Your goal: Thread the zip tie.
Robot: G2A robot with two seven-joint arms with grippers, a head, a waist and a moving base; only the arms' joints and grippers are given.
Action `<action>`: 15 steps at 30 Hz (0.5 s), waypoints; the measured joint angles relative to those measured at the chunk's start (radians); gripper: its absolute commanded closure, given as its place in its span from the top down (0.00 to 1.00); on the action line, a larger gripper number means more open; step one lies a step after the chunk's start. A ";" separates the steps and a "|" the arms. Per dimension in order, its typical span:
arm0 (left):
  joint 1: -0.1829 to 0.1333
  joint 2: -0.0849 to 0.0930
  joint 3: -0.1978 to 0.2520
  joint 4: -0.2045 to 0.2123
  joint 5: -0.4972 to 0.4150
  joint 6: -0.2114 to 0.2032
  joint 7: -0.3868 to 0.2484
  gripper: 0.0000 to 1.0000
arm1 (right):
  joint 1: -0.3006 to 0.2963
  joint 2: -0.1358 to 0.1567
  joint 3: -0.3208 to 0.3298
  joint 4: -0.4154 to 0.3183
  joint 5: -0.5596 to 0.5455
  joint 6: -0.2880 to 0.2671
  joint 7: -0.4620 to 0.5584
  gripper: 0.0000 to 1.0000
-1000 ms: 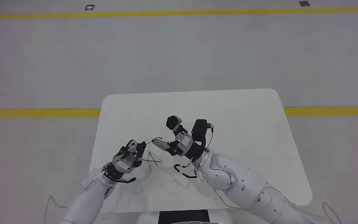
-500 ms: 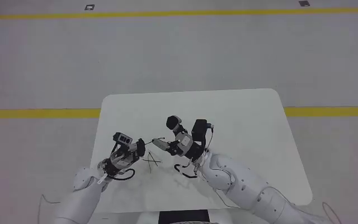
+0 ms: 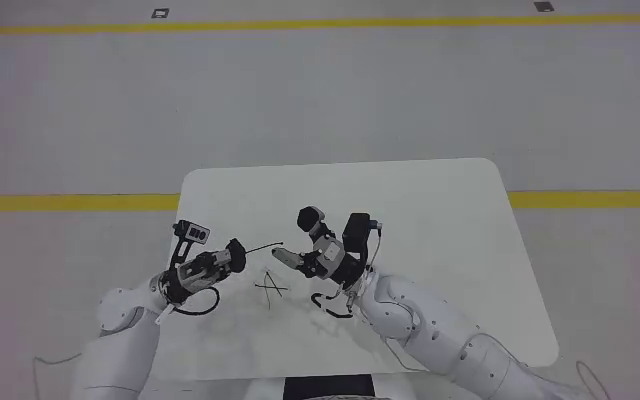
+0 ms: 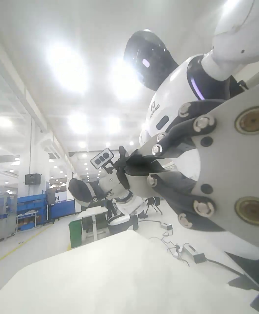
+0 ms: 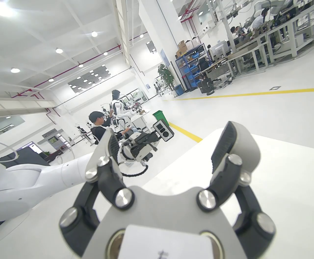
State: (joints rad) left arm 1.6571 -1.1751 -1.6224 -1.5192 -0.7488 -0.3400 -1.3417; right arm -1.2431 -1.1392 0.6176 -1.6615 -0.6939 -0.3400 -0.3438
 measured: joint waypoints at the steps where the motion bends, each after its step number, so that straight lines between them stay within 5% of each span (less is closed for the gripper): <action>1: 0.000 -0.001 0.000 -0.001 0.002 0.000 0.001 0.00 | 0.000 0.000 0.000 0.000 0.000 0.000 0.000 1.00; 10: -0.009 0.001 -0.001 0.002 0.003 0.002 0.036 0.00 | -0.002 0.000 0.001 -0.001 0.004 0.000 0.003 1.00; 15: -0.028 0.012 -0.032 0.033 -0.066 0.000 -0.050 0.00 | -0.012 0.006 0.013 -0.044 0.208 0.000 0.154 1.00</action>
State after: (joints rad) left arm 1.6288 -1.1633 -1.6544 -1.4864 -0.8145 -0.3401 -1.3915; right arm -1.2546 -1.1332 0.6303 -1.7053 -0.4862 -0.3400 -0.1897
